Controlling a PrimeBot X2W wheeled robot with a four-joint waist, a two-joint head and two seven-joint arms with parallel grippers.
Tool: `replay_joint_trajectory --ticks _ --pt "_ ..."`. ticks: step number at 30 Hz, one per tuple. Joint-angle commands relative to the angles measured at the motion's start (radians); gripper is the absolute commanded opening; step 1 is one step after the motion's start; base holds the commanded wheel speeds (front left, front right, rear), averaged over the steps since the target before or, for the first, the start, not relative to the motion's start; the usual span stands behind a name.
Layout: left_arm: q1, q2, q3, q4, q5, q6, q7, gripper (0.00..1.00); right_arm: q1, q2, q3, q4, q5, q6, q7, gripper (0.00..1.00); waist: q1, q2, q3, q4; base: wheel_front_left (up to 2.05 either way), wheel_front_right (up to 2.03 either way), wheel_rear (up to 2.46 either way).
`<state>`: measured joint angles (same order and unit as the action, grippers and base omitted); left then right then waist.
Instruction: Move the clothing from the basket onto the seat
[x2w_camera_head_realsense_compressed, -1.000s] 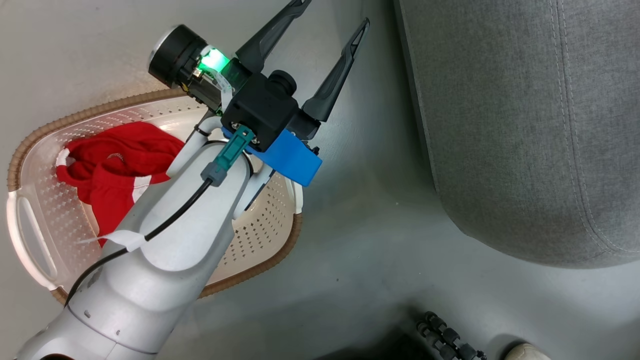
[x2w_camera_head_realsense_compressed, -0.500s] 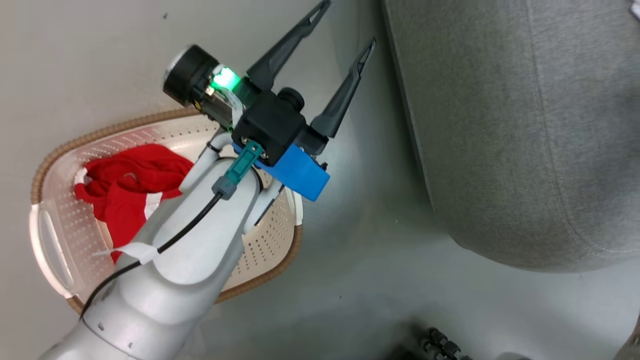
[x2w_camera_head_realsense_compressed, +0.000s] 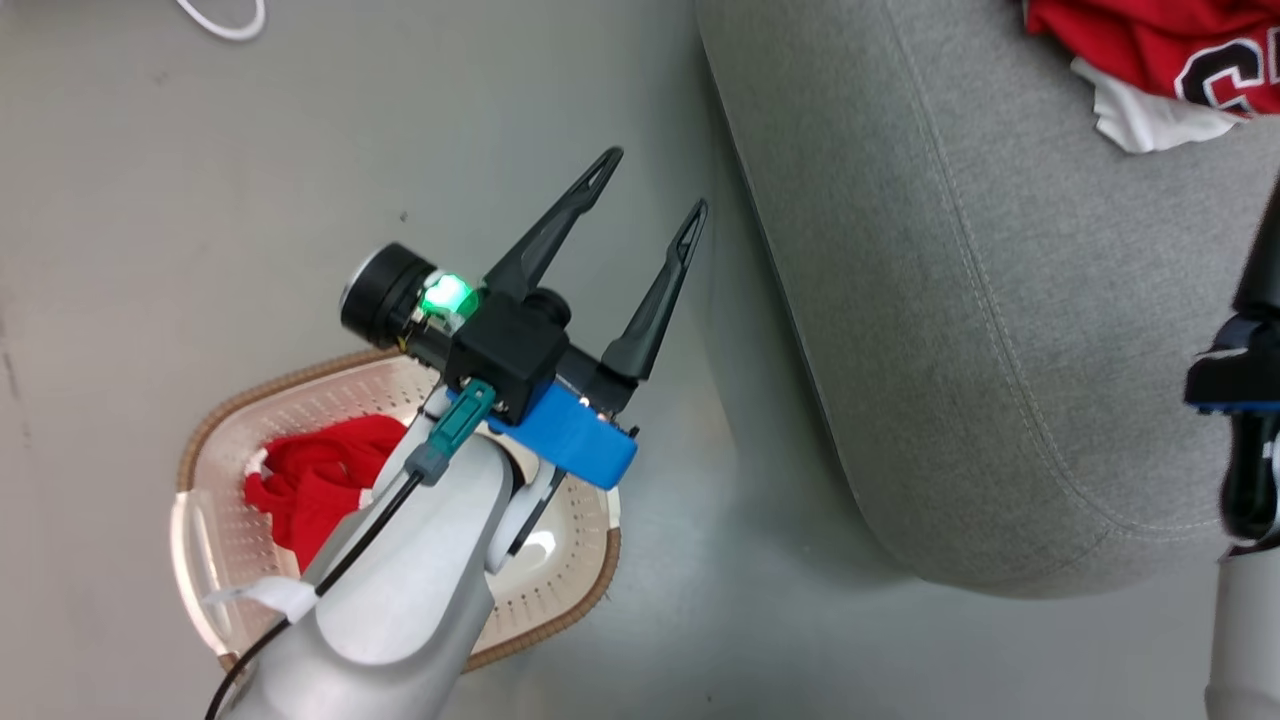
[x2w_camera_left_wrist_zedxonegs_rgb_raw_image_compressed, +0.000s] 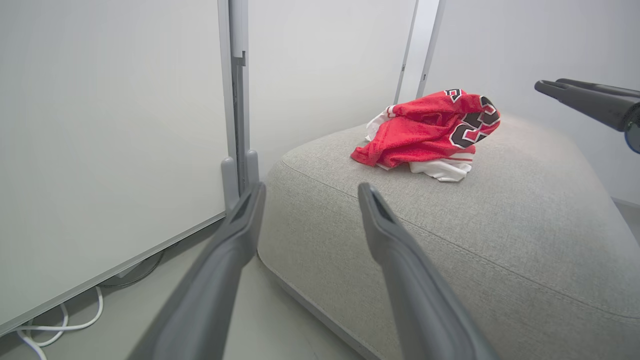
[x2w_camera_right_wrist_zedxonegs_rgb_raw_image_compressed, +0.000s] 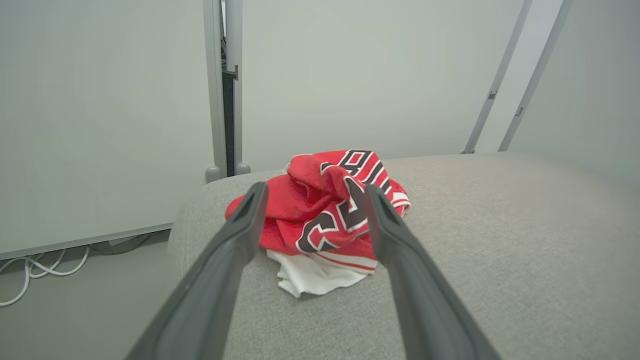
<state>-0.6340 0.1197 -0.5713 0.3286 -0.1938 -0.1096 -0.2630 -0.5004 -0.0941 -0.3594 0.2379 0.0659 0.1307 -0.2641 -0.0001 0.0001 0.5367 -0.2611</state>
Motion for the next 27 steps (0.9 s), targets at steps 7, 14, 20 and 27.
replay_joint_trajectory --ticks 7,14,20,27 --pt "0.109 -0.011 0.079 -0.028 0.001 0.003 -0.003 1.0 0.076 -0.007 0.172 -0.093 0.008 0.0 -0.001 1.0 0.0001 -0.0001 -0.15 0.068 0.0 0.0 0.0" --pt "0.191 -0.024 0.183 -0.07 0.012 0.014 -0.003 1.0 0.122 -0.017 0.304 -0.127 0.025 0.0 -0.001 1.0 0.0001 -0.0001 -0.228 0.132 0.0 0.0 0.0" --pt "0.264 -0.03 0.277 -0.104 0.028 0.022 -0.003 1.0 0.176 0.006 0.331 -0.155 0.019 0.0 -0.001 1.0 0.0001 -0.0001 -0.279 0.179 0.0 0.0 0.0" --pt "0.345 -0.037 0.367 -0.121 0.047 0.016 -0.003 1.0 0.242 0.028 0.334 -0.169 -0.006 0.0 -0.001 1.0 0.0001 -0.0001 -0.334 0.213 0.0 0.0 0.0"
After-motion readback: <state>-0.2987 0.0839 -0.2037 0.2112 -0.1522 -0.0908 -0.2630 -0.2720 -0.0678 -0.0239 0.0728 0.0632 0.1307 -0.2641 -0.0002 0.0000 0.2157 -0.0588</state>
